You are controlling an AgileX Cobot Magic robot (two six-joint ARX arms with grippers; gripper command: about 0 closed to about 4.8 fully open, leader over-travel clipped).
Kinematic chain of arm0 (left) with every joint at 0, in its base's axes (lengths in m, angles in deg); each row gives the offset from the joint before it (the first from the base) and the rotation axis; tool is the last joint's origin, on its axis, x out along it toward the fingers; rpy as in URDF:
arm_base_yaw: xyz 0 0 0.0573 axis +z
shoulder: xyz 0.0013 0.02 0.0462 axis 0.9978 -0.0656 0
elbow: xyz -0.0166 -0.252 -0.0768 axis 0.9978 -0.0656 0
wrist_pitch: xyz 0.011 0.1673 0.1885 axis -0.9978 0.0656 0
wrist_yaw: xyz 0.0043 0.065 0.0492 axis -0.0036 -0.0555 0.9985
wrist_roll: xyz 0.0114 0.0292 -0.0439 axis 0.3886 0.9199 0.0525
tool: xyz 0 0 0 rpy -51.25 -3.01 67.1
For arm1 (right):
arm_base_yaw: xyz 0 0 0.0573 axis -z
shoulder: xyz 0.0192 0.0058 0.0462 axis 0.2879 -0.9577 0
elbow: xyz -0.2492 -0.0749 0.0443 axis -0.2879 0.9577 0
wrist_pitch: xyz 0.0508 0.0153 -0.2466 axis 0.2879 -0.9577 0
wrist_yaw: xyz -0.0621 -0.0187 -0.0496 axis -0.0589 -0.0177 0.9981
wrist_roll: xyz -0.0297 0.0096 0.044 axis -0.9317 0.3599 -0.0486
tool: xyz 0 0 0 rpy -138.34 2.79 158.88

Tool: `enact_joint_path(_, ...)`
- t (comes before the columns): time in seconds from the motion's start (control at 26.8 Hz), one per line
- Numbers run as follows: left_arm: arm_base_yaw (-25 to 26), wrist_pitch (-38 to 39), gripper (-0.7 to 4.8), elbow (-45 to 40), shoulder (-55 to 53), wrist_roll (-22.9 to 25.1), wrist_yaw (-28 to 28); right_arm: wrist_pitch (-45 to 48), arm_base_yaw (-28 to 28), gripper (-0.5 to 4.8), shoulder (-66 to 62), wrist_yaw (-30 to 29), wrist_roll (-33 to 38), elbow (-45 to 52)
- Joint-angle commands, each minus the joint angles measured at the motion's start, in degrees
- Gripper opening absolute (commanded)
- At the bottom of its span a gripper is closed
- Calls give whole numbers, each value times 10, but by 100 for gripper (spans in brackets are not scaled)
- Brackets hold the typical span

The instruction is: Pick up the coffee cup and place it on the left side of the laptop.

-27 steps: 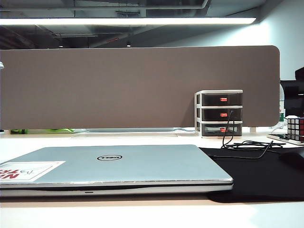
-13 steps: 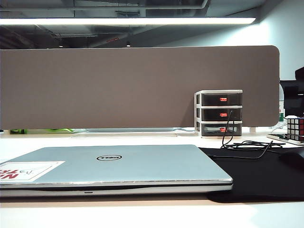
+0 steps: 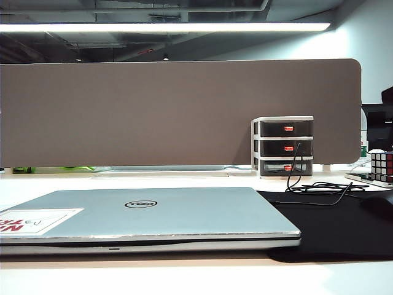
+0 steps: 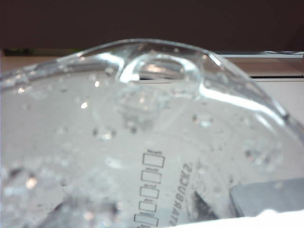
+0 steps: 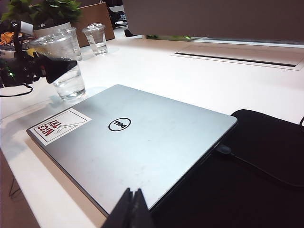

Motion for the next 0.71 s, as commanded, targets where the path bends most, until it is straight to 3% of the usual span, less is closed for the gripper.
enact_joint_path(0.04,1,-21,290,4,-9,-2,1,6,0,-1,1,-1,-2,3)
enact_joint_path(0.15,1,-21,294,4,-9,-2,1,6,0,-1,1,-1,-2,3)
enact_joint_path(0.22,1,-20,348,4,-9,-2,1,6,0,-1,1,-1,-2,3)
enact_joint_path(0.3,1,-20,358,4,-9,-2,-2,6,0,-1,1,-1,-2,3)
enact_joint_path(0.49,1,-21,479,3,-8,-2,-24,6,0,-1,1,-1,-2,3)
enact_joint_path(0.71,1,-23,479,-23,-8,-2,-25,6,0,-1,1,-1,-2,3)
